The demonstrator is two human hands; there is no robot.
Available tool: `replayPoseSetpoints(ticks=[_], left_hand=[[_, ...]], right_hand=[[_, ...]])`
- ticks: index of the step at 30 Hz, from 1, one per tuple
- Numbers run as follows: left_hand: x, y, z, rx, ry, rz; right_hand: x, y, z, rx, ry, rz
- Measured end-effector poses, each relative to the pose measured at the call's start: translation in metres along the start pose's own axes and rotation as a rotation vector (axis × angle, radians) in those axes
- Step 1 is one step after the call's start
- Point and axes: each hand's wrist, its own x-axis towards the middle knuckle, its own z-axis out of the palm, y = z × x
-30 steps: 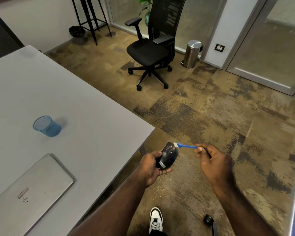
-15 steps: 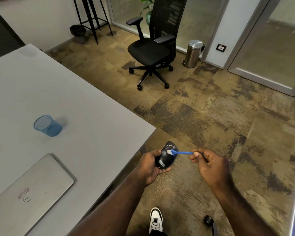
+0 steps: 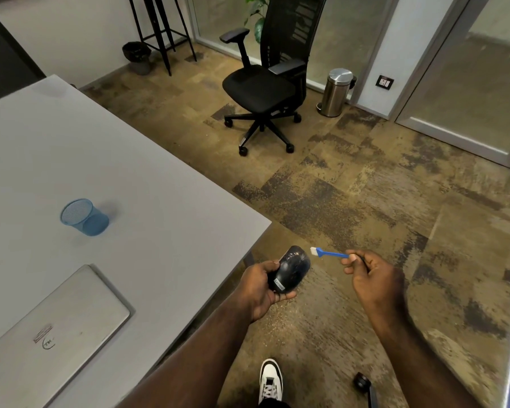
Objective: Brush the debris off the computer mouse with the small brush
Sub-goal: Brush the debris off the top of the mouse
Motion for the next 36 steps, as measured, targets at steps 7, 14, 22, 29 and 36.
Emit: replayPoseSetpoints(ticks=[7,14,22,29,36], left_hand=[[0.000,0.001,0.000,-0.016,-0.005,-0.001],[-0.001,0.003,0.000,-0.013,0.004,0.012],[-0.002,0.003,0.002,-0.029,0.017,0.010],[-0.002,0.001,0.003,-0.018,0.024,0.008],[-0.005,-0.004,0.004,0.003,0.016,-0.005]], right_hand=[[-0.007,-0.008,-0.005,-0.077,-0.041,-0.202],[-0.010,-0.016,-0.017,-0.235,-0.023,-0.277],[-0.027,-0.031,-0.023,-0.165,-0.156,-0.437],[-0.025,-0.033,-0.025,-0.069,-0.117,-0.442],[-0.014,-0.026,-0.012,-0.139,0.014,-0.197]])
